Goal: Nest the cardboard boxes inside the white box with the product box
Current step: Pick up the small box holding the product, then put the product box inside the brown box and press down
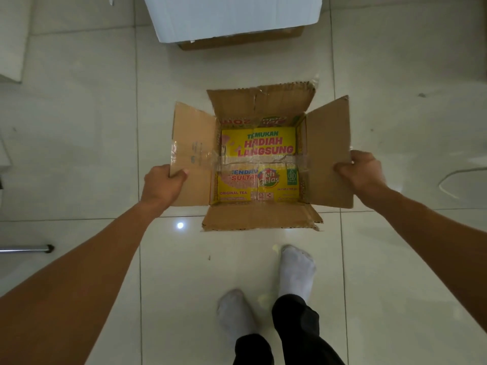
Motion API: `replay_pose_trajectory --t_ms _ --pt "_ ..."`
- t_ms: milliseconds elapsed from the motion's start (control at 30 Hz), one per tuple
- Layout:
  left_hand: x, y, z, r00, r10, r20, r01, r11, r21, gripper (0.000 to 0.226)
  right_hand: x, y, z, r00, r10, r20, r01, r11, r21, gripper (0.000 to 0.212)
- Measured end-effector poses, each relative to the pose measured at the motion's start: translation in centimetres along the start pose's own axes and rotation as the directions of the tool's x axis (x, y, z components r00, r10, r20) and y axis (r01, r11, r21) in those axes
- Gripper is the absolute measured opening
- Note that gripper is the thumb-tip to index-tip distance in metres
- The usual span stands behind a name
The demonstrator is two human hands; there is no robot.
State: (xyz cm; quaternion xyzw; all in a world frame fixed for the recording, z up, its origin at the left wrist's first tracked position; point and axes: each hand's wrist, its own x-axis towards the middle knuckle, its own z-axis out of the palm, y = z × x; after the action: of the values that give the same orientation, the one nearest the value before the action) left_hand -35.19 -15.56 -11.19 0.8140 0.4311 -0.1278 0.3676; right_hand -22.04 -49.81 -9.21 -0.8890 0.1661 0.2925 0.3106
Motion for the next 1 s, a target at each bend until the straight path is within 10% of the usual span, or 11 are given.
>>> replay_pose_trajectory --t_ms 1000 --pt "-2.9 28.4 -24.7 0.8 0.429 -0.42 -0.488 0.872 -0.036 0.045 -7.5 -31.4 -22.1 0.86 -0.451 -0.241 0.41 0.89 -0.202 0.024"
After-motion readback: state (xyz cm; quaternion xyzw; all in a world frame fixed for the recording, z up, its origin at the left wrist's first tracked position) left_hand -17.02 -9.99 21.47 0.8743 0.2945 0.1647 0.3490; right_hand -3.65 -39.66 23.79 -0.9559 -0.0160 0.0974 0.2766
